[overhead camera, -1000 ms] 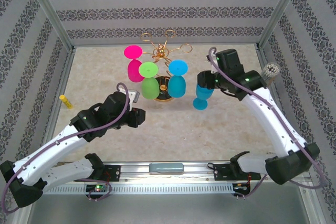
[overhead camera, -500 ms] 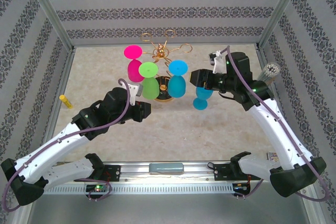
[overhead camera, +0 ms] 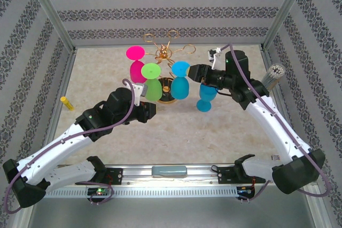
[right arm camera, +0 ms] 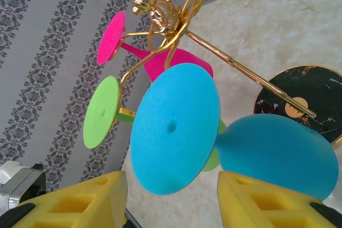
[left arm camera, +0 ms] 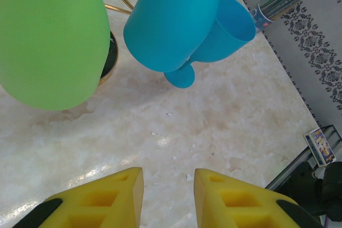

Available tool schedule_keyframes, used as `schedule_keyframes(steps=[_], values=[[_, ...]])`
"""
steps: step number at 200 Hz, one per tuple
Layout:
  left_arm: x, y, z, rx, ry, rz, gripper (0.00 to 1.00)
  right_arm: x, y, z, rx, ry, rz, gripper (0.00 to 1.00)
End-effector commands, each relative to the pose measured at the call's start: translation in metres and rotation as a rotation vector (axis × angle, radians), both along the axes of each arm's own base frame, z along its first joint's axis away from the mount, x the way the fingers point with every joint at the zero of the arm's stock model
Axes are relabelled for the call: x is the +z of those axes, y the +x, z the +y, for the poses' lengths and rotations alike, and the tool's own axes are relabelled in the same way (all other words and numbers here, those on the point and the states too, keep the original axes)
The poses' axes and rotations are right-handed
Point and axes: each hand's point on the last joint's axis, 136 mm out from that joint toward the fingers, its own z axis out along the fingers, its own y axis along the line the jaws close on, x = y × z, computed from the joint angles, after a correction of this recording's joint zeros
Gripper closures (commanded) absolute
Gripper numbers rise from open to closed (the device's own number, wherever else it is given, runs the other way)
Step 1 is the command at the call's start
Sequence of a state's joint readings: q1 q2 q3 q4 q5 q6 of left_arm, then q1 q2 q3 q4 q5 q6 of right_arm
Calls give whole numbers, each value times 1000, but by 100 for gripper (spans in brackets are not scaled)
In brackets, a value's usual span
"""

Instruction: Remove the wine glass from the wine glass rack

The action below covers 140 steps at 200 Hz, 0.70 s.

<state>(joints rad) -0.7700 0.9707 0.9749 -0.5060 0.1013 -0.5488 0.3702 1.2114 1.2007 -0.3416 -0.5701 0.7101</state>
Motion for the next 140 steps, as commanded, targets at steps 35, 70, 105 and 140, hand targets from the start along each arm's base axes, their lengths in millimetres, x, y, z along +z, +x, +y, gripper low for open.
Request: schedule_keyframes(steps=[35,70,105,140], values=[[13,5,1,5,-35,-52,69,0,11,1,-10,36,-5,57],[13,5,1,6,-38,-53,69,-5,15,0,-17,37,7,59],[12,5,1,8,-38,-51,69,-7,19,-4,-31,39,12,63],[10,6,1,11,-37,-48,69,-6,20,-5,-35,44,10,65]])
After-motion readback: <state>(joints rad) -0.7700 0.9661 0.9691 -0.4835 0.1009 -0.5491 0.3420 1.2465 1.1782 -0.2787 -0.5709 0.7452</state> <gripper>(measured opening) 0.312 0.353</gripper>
